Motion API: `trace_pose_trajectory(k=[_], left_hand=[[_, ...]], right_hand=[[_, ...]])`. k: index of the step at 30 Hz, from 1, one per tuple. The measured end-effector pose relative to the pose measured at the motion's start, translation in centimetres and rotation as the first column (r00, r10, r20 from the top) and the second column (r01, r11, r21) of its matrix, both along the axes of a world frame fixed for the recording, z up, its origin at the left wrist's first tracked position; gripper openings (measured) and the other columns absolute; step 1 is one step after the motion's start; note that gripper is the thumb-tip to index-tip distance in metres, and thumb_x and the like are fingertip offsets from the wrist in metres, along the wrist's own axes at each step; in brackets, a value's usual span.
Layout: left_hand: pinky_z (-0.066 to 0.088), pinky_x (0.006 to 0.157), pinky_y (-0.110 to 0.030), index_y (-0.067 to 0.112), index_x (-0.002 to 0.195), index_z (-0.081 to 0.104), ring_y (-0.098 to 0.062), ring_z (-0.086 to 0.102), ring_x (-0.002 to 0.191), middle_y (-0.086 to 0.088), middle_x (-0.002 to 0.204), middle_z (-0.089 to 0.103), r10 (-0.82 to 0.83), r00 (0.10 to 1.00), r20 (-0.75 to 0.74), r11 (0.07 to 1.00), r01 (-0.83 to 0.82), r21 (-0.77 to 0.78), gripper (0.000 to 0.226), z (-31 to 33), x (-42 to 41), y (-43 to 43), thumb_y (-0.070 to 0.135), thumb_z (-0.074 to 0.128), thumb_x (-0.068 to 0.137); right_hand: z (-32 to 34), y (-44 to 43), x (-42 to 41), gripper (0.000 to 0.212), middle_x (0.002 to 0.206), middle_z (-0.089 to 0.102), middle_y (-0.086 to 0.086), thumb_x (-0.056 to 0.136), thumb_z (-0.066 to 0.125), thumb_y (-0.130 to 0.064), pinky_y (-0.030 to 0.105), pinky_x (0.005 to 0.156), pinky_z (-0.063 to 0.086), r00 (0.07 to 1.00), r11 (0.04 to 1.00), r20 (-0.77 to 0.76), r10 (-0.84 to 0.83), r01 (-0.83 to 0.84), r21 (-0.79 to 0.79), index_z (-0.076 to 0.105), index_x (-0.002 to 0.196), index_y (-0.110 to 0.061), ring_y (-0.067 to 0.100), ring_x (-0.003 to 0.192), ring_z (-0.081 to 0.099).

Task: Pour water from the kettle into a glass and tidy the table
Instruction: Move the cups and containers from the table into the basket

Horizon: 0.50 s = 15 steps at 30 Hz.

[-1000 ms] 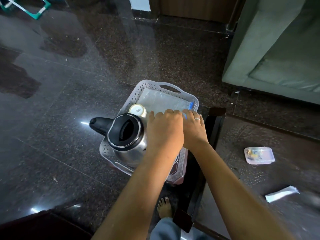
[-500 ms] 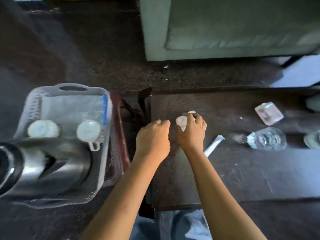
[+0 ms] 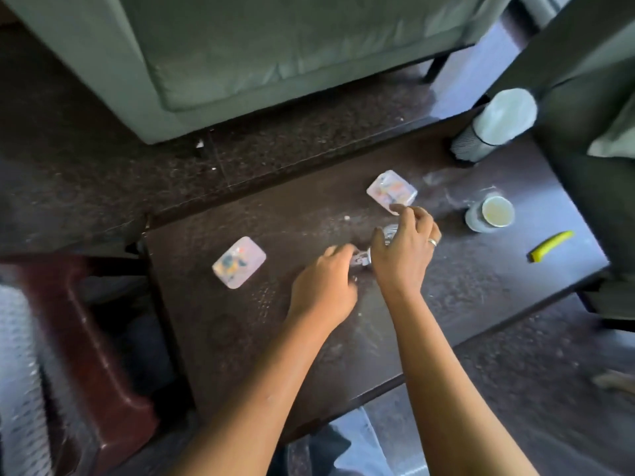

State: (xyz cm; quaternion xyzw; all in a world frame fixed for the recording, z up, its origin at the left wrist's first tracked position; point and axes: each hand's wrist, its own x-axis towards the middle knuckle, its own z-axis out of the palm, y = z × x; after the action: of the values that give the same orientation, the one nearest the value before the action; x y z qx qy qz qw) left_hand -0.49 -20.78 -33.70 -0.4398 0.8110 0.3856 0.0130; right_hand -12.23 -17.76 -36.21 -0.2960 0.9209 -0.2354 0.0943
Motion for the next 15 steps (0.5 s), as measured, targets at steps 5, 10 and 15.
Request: trace_pose_trajectory(k=[5, 10, 15], left_hand=[[0.049, 0.077, -0.041, 0.026, 0.121, 0.048, -0.027, 0.054, 0.108, 0.002, 0.127, 0.052, -0.092, 0.991, -0.095, 0.996, 0.089, -0.027, 0.041, -0.5, -8.7, 0.4, 0.010, 0.051, 0.084], [0.045, 0.090, -0.041, 0.022, 0.126, 0.048, -0.025, 0.048, 0.117, 0.001, 0.131, 0.050, -0.223, 0.968, -0.113, 0.973, 0.215, -0.083, 0.040, -1.3, -15.9, 0.7, 0.014, 0.056, 0.087], [0.041, 0.094, -0.039, 0.022, 0.127, 0.047, -0.024, 0.047, 0.119, 0.001, 0.132, 0.050, -0.276, 0.958, -0.070, 0.957, 0.268, -0.114, 0.041, -2.6, -19.8, 0.7, 0.016, 0.056, 0.087]], right_hand=[[-0.8, 1.9, -8.0, 0.040, 0.133, 0.043, 0.007, 0.084, 0.057, -0.020, 0.041, 0.098, 0.034, 0.986, 0.986, -0.016, -0.166, 0.166, -0.030, 0.051, 0.124, -0.017, 0.032, 0.126, 0.033], [-2.6, 3.1, -15.5, 0.054, 0.139, 0.038, 0.011, 0.083, 0.059, -0.023, 0.046, 0.100, 0.035, 0.956, 0.956, -0.009, -0.292, 0.292, 0.017, 0.041, 0.134, -0.018, 0.036, 0.128, 0.030], [-4.7, 3.7, -20.9, 0.074, 0.147, 0.029, 0.011, 0.082, 0.062, -0.035, 0.045, 0.101, 0.034, 0.948, 0.939, 0.087, -0.307, 0.287, 0.189, 0.024, 0.144, -0.021, 0.038, 0.131, 0.027]])
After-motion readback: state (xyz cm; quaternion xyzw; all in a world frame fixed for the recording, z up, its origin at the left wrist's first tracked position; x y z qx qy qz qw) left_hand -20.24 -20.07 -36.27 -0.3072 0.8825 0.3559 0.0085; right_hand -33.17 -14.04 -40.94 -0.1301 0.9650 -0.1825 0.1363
